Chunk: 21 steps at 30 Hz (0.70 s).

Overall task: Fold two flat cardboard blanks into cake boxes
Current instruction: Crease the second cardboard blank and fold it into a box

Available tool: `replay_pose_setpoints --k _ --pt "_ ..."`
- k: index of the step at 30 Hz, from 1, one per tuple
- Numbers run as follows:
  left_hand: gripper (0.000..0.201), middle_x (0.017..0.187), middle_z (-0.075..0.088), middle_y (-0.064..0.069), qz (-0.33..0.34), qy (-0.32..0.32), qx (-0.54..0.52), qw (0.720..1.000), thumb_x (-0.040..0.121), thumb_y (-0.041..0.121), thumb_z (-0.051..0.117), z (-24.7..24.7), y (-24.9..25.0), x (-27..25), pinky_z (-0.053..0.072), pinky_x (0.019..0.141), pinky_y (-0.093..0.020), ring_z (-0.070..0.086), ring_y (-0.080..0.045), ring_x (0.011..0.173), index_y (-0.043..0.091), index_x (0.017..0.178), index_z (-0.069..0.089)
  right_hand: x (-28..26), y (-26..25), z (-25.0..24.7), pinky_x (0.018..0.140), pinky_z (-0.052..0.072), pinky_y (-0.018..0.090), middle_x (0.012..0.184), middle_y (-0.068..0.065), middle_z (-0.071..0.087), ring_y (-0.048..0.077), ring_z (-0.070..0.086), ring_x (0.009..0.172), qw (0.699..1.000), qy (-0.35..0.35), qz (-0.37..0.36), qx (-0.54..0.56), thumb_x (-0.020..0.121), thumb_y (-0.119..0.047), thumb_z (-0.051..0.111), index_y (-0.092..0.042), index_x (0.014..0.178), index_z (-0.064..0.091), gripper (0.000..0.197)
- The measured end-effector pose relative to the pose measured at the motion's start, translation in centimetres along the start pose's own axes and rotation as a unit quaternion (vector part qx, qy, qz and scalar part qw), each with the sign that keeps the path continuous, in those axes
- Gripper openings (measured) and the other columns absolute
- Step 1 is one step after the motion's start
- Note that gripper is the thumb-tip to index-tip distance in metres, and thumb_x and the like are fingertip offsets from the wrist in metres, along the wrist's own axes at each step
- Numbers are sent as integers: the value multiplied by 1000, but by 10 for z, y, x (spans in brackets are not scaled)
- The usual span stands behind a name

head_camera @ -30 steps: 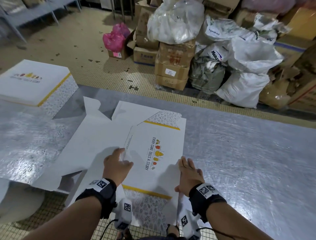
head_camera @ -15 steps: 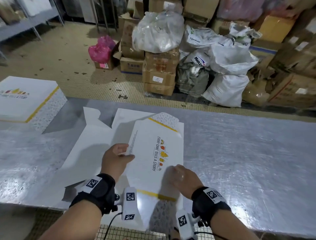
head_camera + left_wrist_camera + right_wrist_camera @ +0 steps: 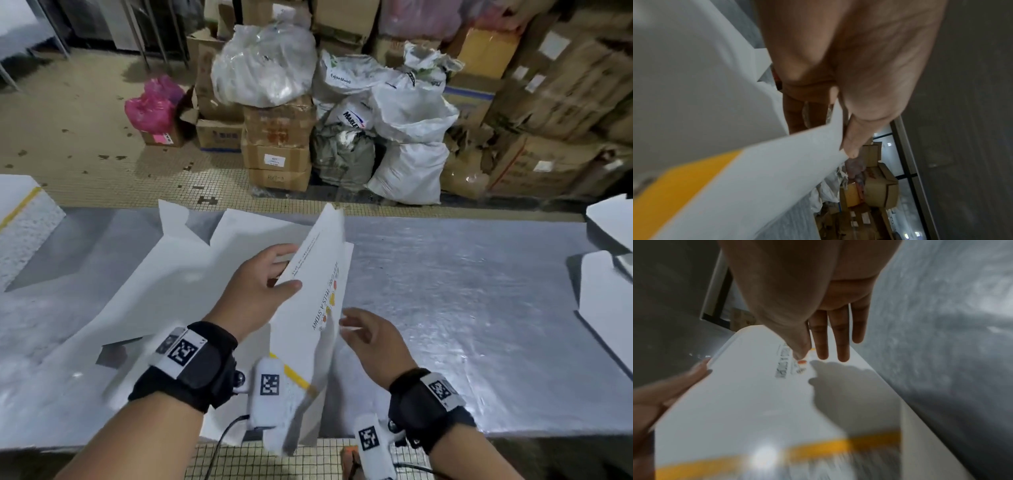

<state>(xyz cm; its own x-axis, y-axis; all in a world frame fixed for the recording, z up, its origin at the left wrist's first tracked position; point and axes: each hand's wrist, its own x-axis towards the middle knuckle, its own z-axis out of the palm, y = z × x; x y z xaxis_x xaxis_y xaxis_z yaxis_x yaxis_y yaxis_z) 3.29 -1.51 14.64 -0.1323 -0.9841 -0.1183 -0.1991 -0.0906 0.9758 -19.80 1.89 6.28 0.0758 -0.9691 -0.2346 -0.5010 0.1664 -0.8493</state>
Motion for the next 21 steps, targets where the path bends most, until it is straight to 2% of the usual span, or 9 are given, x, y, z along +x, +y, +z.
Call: replay_pose_setpoints --k 4,5,7,10,12,13,15,18,21 --pt "49 116 70 14 4 -3 108 994 87 -1 67 16 25 6 53 97 -42 65 -5 110 35 120 59 25 1 -56 75 48 8 117 -15 65 -2 65 95 999 19 -41 20 92 -18 69 -30 130 57 41" --pt "51 115 69 16 -5 1 142 990 86 0 68 17 30 6 54 95 -45 66 -7 107 39 117 58 30 2 -69 75 49 8 120 -16 63 0 65 98 998 17 -50 24 92 -19 69 -31 131 55 44" --pt "55 111 67 18 -33 1 186 982 84 2 68 19 40 3 55 87 -51 69 -22 94 46 114 53 40 5 -90 76 50 11 124 -14 60 4 65 101 997 14 -68 38 91 -19 70 -31 134 52 48" --pt "57 107 68 20 -62 22 185 981 85 5 69 29 52 -5 56 79 -50 70 -30 82 50 114 51 53 3 -108 78 51 16 129 -12 57 5 64 103 993 -7 -91 71 91 -21 70 -31 139 48 54" --pt "55 111 70 17 -71 46 151 985 87 11 71 44 56 -9 55 85 -51 71 -28 87 54 117 52 58 -5 -110 83 54 21 130 -12 56 6 64 103 990 -23 -101 94 95 -28 65 -35 140 46 50" --pt "53 114 70 16 -74 43 136 987 89 17 71 54 56 -11 54 90 -51 71 -26 91 55 119 52 60 -10 -111 87 56 29 130 -13 57 9 65 103 988 -23 -101 114 96 -34 62 -38 138 45 45" --pt "44 122 67 16 -82 8 130 988 93 29 68 74 56 -11 51 100 -45 68 -15 103 58 123 51 61 -23 -115 90 57 43 127 -14 58 15 67 101 982 -26 -74 172 98 -45 54 -40 136 44 40" --pt "34 129 60 25 -81 -70 134 985 97 33 62 105 55 -6 42 111 -35 55 5 121 47 127 56 63 -34 -127 82 60 41 126 -9 60 19 70 98 971 -53 -31 229 96 -52 53 -35 142 41 51" --pt "24 121 63 26 -77 -104 150 980 98 36 59 131 56 7 48 104 -41 64 -7 110 40 121 61 66 -28 -139 75 61 36 120 -2 68 21 73 93 969 -46 -18 241 92 -44 66 -33 138 44 53"
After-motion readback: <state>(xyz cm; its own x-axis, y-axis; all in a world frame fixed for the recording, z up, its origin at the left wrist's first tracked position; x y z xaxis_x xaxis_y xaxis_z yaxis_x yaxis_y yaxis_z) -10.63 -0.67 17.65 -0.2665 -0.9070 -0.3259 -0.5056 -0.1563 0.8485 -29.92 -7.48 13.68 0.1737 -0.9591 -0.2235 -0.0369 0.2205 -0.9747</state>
